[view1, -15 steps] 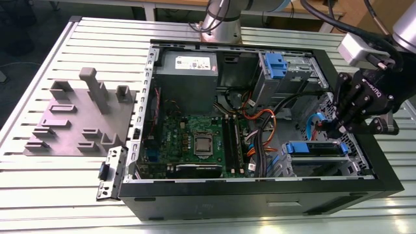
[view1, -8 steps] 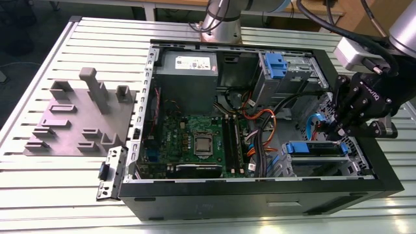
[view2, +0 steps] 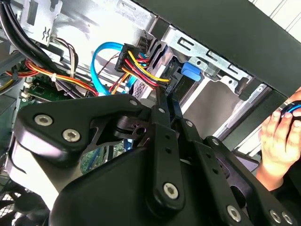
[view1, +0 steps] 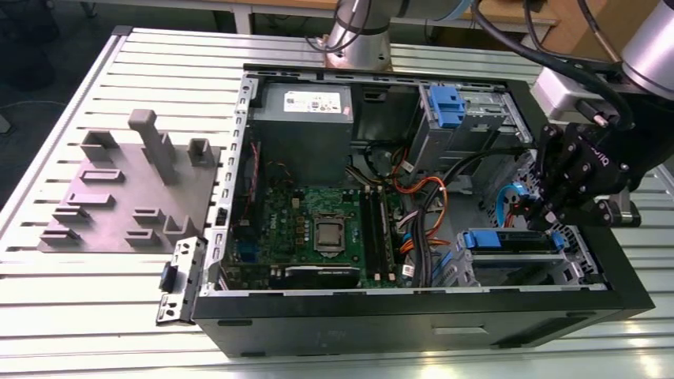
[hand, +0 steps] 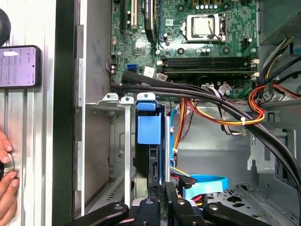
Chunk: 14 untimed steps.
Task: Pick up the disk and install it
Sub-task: 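Insert the first disk wire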
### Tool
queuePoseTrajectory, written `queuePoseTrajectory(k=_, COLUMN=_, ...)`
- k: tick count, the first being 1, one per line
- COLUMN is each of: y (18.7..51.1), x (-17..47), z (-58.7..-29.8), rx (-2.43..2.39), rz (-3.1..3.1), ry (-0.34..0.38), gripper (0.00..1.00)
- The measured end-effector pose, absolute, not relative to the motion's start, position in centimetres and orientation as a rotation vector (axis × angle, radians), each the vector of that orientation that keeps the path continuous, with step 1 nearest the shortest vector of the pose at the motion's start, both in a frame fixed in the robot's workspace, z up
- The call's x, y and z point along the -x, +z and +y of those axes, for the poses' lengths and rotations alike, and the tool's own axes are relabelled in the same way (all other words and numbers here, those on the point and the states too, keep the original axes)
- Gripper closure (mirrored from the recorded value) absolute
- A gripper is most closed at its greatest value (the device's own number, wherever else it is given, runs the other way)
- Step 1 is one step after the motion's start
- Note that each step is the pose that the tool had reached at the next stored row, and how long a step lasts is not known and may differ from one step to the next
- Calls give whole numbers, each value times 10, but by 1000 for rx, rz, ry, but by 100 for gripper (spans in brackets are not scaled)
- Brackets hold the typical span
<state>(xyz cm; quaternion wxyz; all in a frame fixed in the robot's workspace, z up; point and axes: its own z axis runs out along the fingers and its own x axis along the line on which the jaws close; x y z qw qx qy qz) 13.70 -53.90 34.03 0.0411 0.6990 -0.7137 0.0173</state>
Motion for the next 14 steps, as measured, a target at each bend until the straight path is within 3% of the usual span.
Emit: queuePoseTrajectory(k=14, y=339, x=-120, z=-540, rx=-2181, rz=-2222, ry=141, gripper=84)
